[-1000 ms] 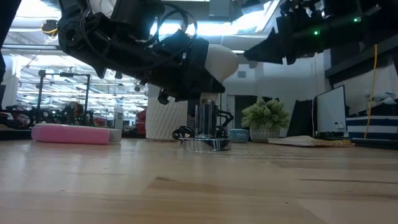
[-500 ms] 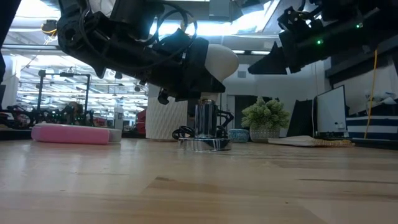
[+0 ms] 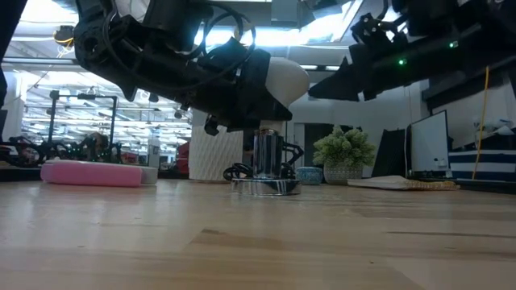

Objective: Screw lightbulb
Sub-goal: Insert the white light bulb into the silver lamp

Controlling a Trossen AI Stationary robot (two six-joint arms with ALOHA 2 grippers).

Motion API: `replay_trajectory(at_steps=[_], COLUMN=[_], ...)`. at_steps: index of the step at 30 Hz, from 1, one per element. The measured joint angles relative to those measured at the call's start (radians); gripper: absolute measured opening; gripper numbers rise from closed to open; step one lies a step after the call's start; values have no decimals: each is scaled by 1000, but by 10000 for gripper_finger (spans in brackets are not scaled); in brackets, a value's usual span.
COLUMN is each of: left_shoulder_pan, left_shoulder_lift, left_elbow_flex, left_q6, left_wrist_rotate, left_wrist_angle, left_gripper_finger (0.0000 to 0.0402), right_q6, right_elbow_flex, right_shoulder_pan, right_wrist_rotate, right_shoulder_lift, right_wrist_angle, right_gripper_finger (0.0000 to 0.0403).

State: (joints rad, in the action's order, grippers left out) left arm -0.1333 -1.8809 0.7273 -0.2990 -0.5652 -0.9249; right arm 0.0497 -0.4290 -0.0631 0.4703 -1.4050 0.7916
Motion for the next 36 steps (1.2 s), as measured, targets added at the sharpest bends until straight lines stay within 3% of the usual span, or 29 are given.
replay_trajectory(at_steps=[10, 22, 36], left_shoulder_pan=[0, 2, 6], left_shoulder_lift=[0, 2, 3], left_elbow_flex=[0, 0, 0], left_q6=[0, 47, 38], left_wrist_rotate=[-1, 1, 2], left_wrist_angle=[14, 31, 49], left_gripper_finger=[153, 153, 153], right_q6=[0, 0, 3], right_elbow_flex=[0, 0, 0], right_shoulder_pan=[-1, -1, -1], right_wrist_rotate=[-66, -202, -197], right_shoulder_lift=[-41, -40, -40], right_wrist_angle=[104, 108, 115], right_gripper_finger=[149, 149, 149])
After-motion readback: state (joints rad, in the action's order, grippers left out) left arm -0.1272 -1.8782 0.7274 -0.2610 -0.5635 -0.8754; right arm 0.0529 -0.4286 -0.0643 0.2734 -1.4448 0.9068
